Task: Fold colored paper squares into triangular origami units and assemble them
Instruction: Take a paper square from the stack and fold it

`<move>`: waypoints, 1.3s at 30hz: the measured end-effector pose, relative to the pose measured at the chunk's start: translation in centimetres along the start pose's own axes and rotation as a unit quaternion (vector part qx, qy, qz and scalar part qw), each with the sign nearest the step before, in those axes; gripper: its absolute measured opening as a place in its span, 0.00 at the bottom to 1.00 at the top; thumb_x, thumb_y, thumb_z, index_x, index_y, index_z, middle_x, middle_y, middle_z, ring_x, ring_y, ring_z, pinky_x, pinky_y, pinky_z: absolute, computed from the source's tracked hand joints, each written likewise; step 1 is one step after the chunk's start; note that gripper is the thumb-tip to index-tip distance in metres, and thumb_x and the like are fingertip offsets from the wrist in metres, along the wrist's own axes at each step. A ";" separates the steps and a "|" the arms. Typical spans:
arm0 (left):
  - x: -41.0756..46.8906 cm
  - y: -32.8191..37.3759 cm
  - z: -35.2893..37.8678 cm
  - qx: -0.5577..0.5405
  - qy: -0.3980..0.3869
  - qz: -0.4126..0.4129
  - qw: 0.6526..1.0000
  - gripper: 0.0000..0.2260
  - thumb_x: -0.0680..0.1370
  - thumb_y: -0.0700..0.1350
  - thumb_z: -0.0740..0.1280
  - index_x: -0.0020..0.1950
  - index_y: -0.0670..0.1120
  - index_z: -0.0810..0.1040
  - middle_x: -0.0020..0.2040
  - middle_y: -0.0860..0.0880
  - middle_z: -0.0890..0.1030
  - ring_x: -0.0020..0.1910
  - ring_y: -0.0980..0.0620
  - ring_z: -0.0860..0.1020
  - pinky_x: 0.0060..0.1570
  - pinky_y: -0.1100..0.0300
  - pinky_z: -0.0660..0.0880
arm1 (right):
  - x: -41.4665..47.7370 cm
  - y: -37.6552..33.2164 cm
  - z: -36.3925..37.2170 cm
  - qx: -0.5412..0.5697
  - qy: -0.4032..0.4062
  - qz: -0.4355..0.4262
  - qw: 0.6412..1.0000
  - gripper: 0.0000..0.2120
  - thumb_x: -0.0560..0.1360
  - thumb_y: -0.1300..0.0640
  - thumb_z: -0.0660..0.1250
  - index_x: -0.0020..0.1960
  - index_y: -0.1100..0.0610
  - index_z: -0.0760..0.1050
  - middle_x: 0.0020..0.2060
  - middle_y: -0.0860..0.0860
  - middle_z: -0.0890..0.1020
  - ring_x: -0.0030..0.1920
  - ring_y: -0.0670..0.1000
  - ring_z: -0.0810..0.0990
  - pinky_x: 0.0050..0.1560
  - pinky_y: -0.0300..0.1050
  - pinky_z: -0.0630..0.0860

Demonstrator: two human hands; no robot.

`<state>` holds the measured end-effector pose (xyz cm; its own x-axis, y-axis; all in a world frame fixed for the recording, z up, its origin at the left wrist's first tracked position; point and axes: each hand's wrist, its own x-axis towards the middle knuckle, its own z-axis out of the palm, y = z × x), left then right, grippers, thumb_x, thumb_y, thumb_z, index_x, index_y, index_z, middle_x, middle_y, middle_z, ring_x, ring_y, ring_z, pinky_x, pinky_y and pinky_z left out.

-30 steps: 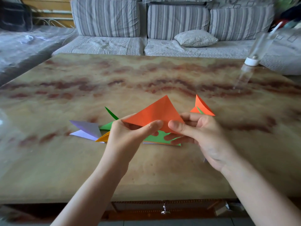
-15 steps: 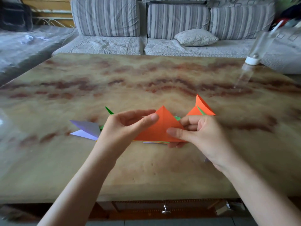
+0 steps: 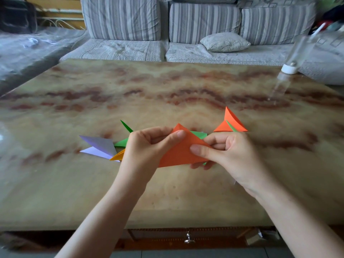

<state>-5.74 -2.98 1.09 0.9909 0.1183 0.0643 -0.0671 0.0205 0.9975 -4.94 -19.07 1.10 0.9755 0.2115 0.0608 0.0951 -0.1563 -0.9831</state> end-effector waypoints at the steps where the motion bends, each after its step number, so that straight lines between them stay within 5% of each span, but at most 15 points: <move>1: 0.0 0.0 0.0 -0.005 0.000 -0.002 1.000 0.05 0.66 0.48 0.73 0.38 0.48 0.85 0.33 0.52 0.84 0.32 0.60 0.78 0.33 0.70 0.73 | 0.0 0.0 0.0 0.002 0.003 0.002 1.000 0.08 0.68 0.61 0.73 0.41 0.67 0.79 0.30 0.56 0.84 0.30 0.51 0.83 0.30 0.38 0.74; 23: -0.3 0.0 0.0 -0.009 -0.063 -0.042 0.997 0.09 0.67 0.48 0.72 0.43 0.45 0.83 0.34 0.50 0.84 0.31 0.57 0.79 0.31 0.69 0.74 | 0.0 -0.3 -0.7 -0.004 0.011 0.004 1.000 0.08 0.69 0.62 0.73 0.40 0.68 0.79 0.29 0.55 0.84 0.28 0.50 0.82 0.30 0.37 0.74; 29: -0.4 -0.3 0.0 0.057 -0.109 -0.057 0.991 0.11 0.66 0.37 0.75 0.47 0.43 0.82 0.37 0.45 0.85 0.34 0.53 0.83 0.34 0.64 0.79 | -0.1 -0.4 -1.0 -0.023 0.012 0.000 1.000 0.07 0.68 0.62 0.73 0.39 0.67 0.80 0.27 0.55 0.83 0.26 0.48 0.81 0.30 0.37 0.74; 35: -0.5 -0.5 0.4 -0.063 -0.058 -0.057 0.995 0.10 0.65 0.40 0.73 0.45 0.41 0.82 0.36 0.46 0.85 0.34 0.54 0.83 0.33 0.67 0.78 | -0.1 -0.6 -1.0 0.091 0.030 0.025 0.995 0.14 0.59 0.46 0.73 0.36 0.56 0.82 0.32 0.54 0.83 0.32 0.50 0.80 0.35 0.42 0.75; 39: -0.5 -0.5 0.5 -0.119 -0.039 -0.059 0.990 0.13 0.65 0.42 0.72 0.47 0.38 0.82 0.39 0.45 0.85 0.36 0.54 0.84 0.35 0.67 0.78 | -0.2 -0.2 -0.3 0.101 -0.021 0.028 0.994 0.13 0.61 0.52 0.78 0.43 0.54 0.83 0.39 0.48 0.84 0.41 0.48 0.79 0.43 0.43 0.75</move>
<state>-6.14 -3.52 0.52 0.9989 0.0250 -0.0403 0.0322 0.2649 0.9637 -5.08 -19.41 1.33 0.9685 0.2490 0.0024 -0.0044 0.0266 -0.9996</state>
